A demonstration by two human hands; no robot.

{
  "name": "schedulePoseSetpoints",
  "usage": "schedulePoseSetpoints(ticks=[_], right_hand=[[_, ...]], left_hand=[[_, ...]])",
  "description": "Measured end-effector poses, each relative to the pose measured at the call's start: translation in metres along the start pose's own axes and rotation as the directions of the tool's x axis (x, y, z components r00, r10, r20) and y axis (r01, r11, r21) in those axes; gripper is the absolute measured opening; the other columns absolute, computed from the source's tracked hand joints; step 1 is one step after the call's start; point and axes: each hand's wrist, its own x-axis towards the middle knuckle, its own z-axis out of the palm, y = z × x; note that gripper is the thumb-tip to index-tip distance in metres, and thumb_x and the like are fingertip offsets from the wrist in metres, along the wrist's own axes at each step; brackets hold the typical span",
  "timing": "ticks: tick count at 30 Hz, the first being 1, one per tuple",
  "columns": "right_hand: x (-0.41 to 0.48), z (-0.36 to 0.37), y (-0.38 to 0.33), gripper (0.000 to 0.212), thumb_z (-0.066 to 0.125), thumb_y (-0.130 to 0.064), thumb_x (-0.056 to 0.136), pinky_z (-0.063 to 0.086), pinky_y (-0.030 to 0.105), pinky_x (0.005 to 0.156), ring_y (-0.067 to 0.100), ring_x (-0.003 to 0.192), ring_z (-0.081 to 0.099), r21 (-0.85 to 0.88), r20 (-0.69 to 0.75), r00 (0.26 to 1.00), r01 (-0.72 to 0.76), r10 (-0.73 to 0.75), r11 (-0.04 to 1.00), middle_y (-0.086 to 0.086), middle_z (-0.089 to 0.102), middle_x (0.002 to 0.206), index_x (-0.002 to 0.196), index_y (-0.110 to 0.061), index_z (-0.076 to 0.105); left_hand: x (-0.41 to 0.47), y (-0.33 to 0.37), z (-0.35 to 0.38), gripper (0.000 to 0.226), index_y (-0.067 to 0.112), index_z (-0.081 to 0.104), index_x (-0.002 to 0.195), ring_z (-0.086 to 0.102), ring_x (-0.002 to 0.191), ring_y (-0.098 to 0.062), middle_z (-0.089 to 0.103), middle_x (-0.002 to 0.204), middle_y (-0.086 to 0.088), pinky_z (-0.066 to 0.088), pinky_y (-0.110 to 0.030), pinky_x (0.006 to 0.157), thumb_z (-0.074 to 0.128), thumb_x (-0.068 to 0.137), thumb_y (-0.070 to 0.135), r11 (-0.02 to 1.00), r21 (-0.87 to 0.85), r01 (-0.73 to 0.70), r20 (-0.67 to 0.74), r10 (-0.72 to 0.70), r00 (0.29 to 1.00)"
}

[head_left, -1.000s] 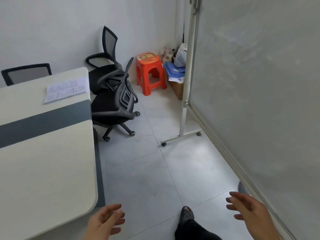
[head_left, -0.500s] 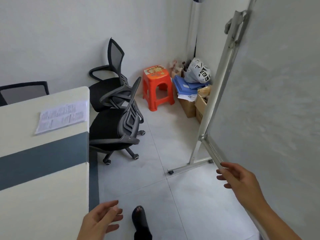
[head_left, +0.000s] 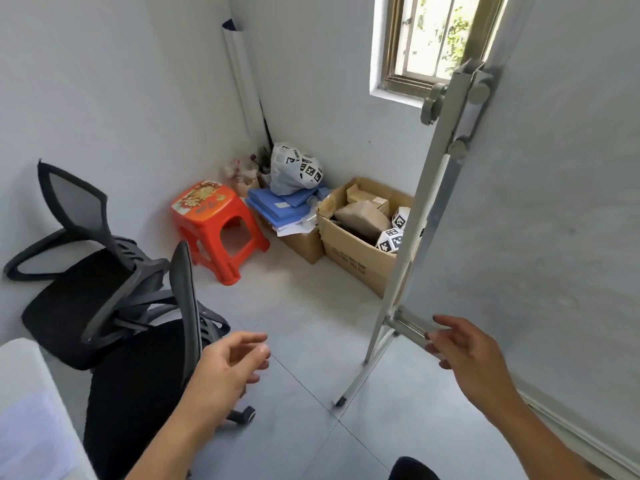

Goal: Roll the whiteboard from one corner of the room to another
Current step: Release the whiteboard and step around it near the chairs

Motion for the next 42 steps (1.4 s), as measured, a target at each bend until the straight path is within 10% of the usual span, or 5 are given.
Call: schedulePoseSetpoints(ticks=[5,13,18,22,42], right_hand=[[0.048,0.018,-0.033,0.022,0.064,-0.026,0.088,0.053,0.036,0.081,0.011,0.086,0.068,-0.185,-0.117,0.989,0.067,-0.09,0.98,-0.011,0.071,0.089,0.108,-0.033,0.061],[0.13,0.049,-0.075,0.04,0.044,-0.058,0.089,0.049,0.029,0.076,0.019,0.09,0.069,-0.651,-0.226,0.96,-0.02,-0.168,0.758,-0.006,0.073,0.096,0.103,-0.024,0.061],[0.149,0.056,-0.081,0.04,0.046,-0.057,0.089,0.055,0.034,0.074,0.023,0.084,0.071,-0.706,-0.305,0.934,-0.089,-0.188,0.703,-0.001,0.076,0.089,0.094,-0.021,0.062],[0.178,0.061,-0.089,0.04,0.043,-0.056,0.091,0.055,0.033,0.079,0.023,0.088,0.07,-0.692,-0.375,0.914,-0.168,-0.151,0.702,-0.001,0.075,0.096,0.099,-0.021,0.061],[0.346,0.068,-0.157,0.035,0.049,-0.044,0.09,0.038,0.03,0.059,0.03,0.075,0.066,-0.584,-0.617,0.781,-0.373,-0.095,0.721,0.008,0.071,0.083,0.088,-0.011,0.061]], left_hand=[[0.097,0.093,0.043,0.018,0.027,0.067,0.101,0.07,0.092,-0.025,0.072,0.095,-0.009,0.059,-0.036,0.077,0.07,0.083,0.024,0.951,0.03,-0.306,0.269,0.288,0.919],[0.187,0.215,0.146,0.083,0.026,0.04,0.143,0.058,0.12,-0.013,0.057,0.133,0.0,0.052,-0.036,0.097,0.077,0.07,0.043,0.765,-0.022,-0.644,0.66,0.495,0.565],[0.213,0.241,0.185,0.031,0.015,0.064,0.103,0.066,0.086,-0.005,0.066,0.089,0.018,0.055,-0.033,0.079,0.075,0.077,0.028,0.703,-0.106,-0.704,0.769,0.506,0.389],[0.246,0.251,0.202,0.044,0.008,0.062,0.106,0.069,0.092,-0.022,0.068,0.096,-0.005,0.057,-0.046,0.082,0.072,0.073,0.035,0.651,-0.186,-0.736,0.776,0.556,0.296],[0.394,0.346,0.258,0.036,0.01,0.055,0.108,0.062,0.091,-0.025,0.06,0.109,-0.034,0.053,-0.05,0.092,0.073,0.077,0.014,0.69,-0.279,-0.668,0.877,0.467,0.117]])
